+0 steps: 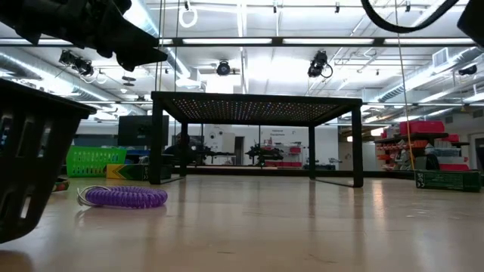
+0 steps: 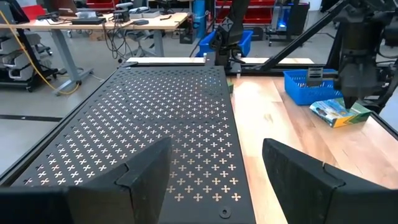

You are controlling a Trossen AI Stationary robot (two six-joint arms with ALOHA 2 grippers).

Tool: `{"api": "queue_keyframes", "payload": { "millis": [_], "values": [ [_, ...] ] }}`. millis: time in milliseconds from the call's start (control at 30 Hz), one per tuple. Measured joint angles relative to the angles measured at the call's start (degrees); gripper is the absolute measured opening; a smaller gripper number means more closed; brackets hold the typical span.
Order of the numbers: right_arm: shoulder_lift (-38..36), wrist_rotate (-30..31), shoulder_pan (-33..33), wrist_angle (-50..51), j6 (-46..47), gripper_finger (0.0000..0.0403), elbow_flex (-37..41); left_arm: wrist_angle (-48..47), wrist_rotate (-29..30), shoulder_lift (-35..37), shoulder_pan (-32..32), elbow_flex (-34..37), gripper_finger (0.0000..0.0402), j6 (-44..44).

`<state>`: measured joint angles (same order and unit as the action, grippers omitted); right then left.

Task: Pick & Place Office Desk Supplies
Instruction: Put the yellow crayon box into the black bin

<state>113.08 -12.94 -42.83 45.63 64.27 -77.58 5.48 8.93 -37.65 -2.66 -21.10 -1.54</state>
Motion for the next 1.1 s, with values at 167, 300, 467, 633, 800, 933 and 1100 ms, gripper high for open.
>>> {"api": "queue_keyframes", "payload": {
  "millis": [167,300,467,633,800,933,1100],
  "values": [
    [0.21,1.54,1.06,-0.6,-2.47,0.0,-0.02,-0.13,0.02,0.0,0.0,0.0,0.026,-0.21],
    [0.21,4.54,2.25,-1.09,-4.99,0.0,-0.04,-0.35,0.04,0.0,0.02,0.0,0.026,-0.39],
    [0.23,7.65,4.17,-1.05,-8.94,0.0,-0.02,-0.42,0.02,0.0,0.0,0.0,0.026,-0.44],
    [0.32,11.69,6.96,-1.07,-14.51,0.0,0.02,-0.68,0.04,0.0,0.02,0.0,0.026,-0.59],
    [0.36,16.49,10.66,-1.05,-21.25,0.0,0.04,-0.66,0.04,0.0,0.0,0.0,0.026,-0.61],
    [0.41,20.08,13.61,-1.0,-26.29,0.0,0.1,-0.62,0.05,0.0,0.0,0.0,0.026,-0.61],
    [0.49,25.64,16.54,-0.14,-28.55,0.0,0.13,-0.57,0.06,0.0,0.01,0.0,0.026,-0.55]
  ]
}}
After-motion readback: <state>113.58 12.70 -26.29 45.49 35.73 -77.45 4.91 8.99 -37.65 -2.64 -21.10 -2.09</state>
